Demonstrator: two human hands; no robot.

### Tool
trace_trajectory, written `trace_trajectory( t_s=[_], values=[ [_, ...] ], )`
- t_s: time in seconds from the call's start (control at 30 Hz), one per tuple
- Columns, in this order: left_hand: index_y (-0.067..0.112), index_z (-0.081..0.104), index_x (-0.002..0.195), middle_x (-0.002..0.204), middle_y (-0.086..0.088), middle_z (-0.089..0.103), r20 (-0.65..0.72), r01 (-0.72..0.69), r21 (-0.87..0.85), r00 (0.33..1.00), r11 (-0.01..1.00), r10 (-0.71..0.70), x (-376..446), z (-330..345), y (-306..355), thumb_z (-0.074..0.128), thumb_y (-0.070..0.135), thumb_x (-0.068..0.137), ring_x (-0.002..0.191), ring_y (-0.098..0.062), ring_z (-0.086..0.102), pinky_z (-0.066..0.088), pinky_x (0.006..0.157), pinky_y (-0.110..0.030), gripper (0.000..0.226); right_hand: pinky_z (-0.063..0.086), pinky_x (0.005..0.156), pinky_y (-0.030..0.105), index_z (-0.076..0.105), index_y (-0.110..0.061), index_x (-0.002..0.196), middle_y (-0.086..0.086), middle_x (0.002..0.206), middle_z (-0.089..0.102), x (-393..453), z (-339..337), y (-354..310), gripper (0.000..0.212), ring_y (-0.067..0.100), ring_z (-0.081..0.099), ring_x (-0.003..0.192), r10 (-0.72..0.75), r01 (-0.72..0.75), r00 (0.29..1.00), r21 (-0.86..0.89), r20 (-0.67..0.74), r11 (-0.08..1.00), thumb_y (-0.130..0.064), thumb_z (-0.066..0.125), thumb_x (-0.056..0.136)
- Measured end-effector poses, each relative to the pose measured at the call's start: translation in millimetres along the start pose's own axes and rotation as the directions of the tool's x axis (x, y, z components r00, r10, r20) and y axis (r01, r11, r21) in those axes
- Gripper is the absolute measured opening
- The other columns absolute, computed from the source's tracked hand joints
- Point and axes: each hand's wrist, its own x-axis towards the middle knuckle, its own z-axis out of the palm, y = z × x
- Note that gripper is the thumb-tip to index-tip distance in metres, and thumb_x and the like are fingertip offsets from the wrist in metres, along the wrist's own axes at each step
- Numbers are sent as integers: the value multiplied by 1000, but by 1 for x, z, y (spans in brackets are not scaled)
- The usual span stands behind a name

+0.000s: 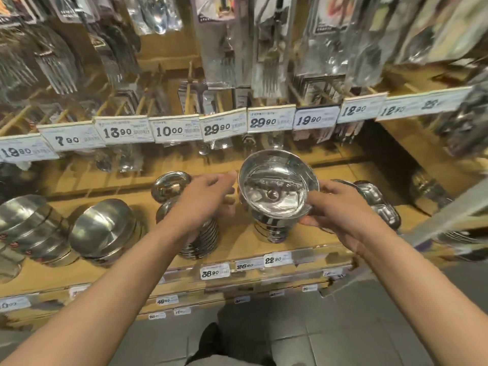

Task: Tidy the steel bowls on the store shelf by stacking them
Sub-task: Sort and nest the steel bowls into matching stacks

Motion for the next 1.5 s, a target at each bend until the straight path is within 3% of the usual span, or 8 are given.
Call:
trace_trajectory(
  t_s=[0.13,0.43,0.57,0.67,0.77,0.97,1.1,1.5],
  values=[
    [23,75,107,102,5,78,153,55,34,986,998,-60,0,41,15,61,54,93,91,-18,73,56,70,-26,37,64,60,30,73,-5,109,15,97,78,-12,-42,0,22,20,71,70,10,-13,1000,-100,-29,995,1,65,89],
    [9,53,74,56,1,60,250,27,100,967,995,-52,18,126,31,59,4,92,48,-8,64,63,69,-34,20,57,57,24,68,-8,101,16,98,72,-16,-113,5,15,16,68,70,-10,-14,956,-80,-293,997,-10,73,88],
    [3,57,85,79,-16,61,301,30,-19,953,999,-23,30,165,51,55,3,96,71,-18,66,63,72,-30,11,63,74,35,79,-14,92,13,95,78,-1,-140,-13,11,27,76,81,-134,95,922,-125,-364,988,-10,76,82],
    [2,59,79,83,-19,63,257,83,-55,964,995,-66,35,196,52,55,2,96,79,-23,64,62,83,-38,17,63,81,41,81,-17,85,10,88,79,14,-163,-18,13,25,75,76,-174,139,908,-117,-380,983,-6,76,79],
    [3,65,86,79,-11,69,147,104,0,984,995,-103,47,223,48,59,13,97,77,-20,67,58,67,-32,16,60,75,39,82,-23,85,6,85,79,39,-183,-13,16,20,73,73,-188,147,919,-141,-347,979,-10,76,79],
    [4,68,82,85,-14,72,-150,191,131,974,973,-171,76,265,14,61,24,97,81,-26,71,59,64,-25,26,54,100,47,77,-15,111,5,111,76,103,-214,23,45,26,69,109,-90,50,974,-194,-206,980,-29,79,68],
    [-7,65,107,107,-25,71,-264,232,9,939,973,-222,86,282,-3,58,20,99,100,-38,69,60,87,-52,28,60,89,47,80,-18,98,1,97,78,132,-224,40,24,27,73,99,-87,64,991,-222,-98,973,-25,78,75],
    [9,66,94,104,-19,71,-353,277,-14,898,961,-264,90,306,-21,48,21,103,99,-36,70,58,90,-52,24,48,69,20,72,-19,116,-11,92,70,151,-237,52,25,5,64,86,-130,126,991,-288,4,949,-12,67,92]
  ],
)
